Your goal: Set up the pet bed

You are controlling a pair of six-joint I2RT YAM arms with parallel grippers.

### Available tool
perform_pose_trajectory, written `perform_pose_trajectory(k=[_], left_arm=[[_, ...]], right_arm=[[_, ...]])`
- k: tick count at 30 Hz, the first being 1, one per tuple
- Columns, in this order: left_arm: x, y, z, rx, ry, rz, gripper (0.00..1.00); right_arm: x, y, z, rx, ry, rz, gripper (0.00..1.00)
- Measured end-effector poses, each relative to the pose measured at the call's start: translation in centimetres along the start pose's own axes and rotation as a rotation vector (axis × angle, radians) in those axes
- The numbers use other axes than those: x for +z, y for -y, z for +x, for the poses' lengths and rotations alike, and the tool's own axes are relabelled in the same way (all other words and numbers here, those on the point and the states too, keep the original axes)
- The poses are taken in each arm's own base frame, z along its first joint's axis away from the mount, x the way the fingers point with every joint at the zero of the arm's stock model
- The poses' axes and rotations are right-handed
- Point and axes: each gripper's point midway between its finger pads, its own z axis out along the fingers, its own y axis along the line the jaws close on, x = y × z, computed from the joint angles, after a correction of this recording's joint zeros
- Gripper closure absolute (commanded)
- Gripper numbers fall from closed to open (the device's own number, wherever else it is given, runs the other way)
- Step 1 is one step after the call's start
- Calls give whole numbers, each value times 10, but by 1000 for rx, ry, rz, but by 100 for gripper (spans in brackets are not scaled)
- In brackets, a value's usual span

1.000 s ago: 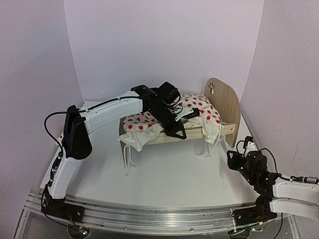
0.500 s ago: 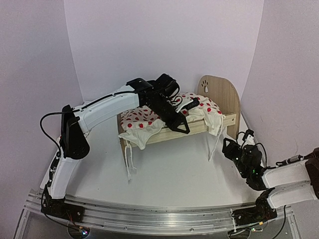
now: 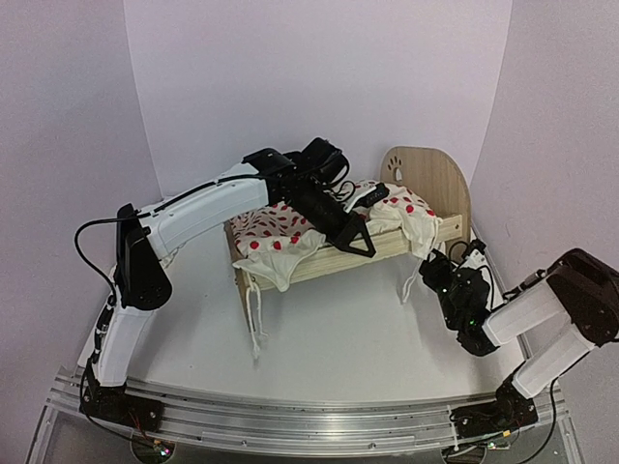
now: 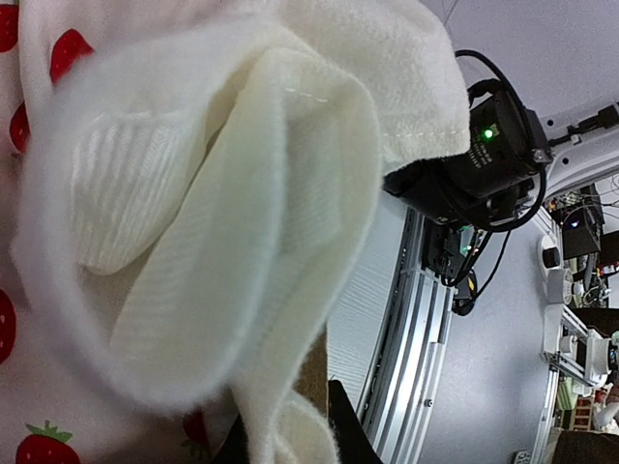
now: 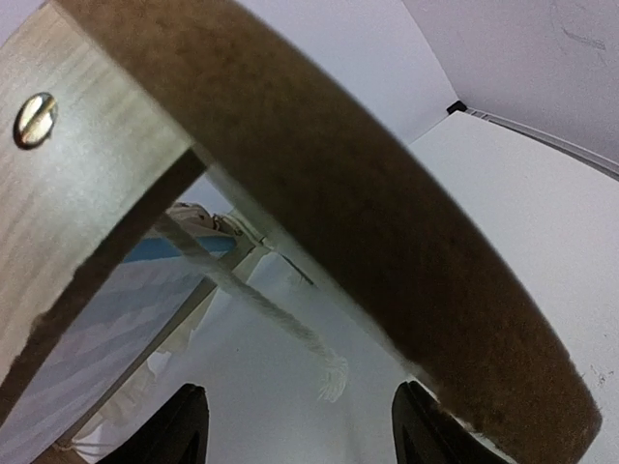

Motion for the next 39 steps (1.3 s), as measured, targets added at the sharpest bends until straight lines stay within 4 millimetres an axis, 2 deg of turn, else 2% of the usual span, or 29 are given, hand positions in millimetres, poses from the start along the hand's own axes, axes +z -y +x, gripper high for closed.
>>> perform_pose_trajectory(k=[8,10,12,14,16,18,25,30,35,37,39], left_arm=[[-1,7,-3,-20,8,18,100],[-1,7,-3,-21,8,20,100],[-1,7,-4,-22,9,20,100],[-1,7,-4,-24,12,21,100],[-1,7,-5,-27,16,21,100],[-2,7,-6,-29,19,20,100],[-4,8,-6,-26,15,23,100],[-6,3,-6,-17,18,12,100],[-15,-18,5,70,1,-34,100],[-19,-33,13,124,-11,-64,100],[-23,-52,23,194,-25,-104,100]], right_arm=[[22,12,2,15,104,118,35],[26,13,1,14,127,139,38],[29,12,-3,14,150,153,50],[30,14,-5,8,167,172,72],[30,19,-5,-9,176,199,89],[29,26,-5,-28,184,227,100],[20,32,1,-73,151,220,100],[-1,33,6,-88,79,152,100],[-25,-2,7,-97,-55,18,100],[-35,-16,5,-106,-114,-30,100],[-45,-21,10,-131,-182,-61,100]])
